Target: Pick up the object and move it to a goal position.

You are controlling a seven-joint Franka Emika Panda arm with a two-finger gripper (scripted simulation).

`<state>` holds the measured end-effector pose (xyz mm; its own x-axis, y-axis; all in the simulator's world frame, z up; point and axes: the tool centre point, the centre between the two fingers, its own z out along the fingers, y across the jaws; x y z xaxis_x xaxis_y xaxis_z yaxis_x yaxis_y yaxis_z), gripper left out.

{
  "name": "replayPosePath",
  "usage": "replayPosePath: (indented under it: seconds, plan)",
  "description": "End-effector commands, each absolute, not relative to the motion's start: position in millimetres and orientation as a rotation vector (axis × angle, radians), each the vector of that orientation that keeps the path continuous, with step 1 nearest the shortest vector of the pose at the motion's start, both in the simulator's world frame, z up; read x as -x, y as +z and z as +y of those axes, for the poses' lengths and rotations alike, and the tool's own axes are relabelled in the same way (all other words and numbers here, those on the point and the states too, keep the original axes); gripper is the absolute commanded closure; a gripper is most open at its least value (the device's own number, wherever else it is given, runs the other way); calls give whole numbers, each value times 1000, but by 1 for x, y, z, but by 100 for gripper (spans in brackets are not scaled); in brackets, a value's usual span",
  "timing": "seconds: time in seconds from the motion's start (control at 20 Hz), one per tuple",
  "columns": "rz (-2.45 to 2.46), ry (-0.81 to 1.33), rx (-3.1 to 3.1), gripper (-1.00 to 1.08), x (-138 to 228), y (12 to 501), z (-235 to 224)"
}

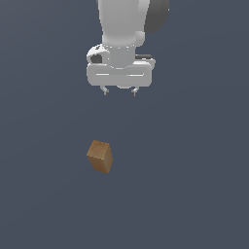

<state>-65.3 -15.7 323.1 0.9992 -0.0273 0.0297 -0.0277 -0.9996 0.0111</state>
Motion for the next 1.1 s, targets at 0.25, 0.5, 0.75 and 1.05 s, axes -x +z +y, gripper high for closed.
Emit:
replayPosePath:
  seconds: [0.25,0.5,0.75,1.05]
  plan:
    - [-7,55,-3119,-92,65,327,-17]
    - [34,65,-3106,-92,66,331,-18]
    - [21,63,-3109,-92,63,329,-19]
    - [-20,57,-3114,-92,47,320,-26]
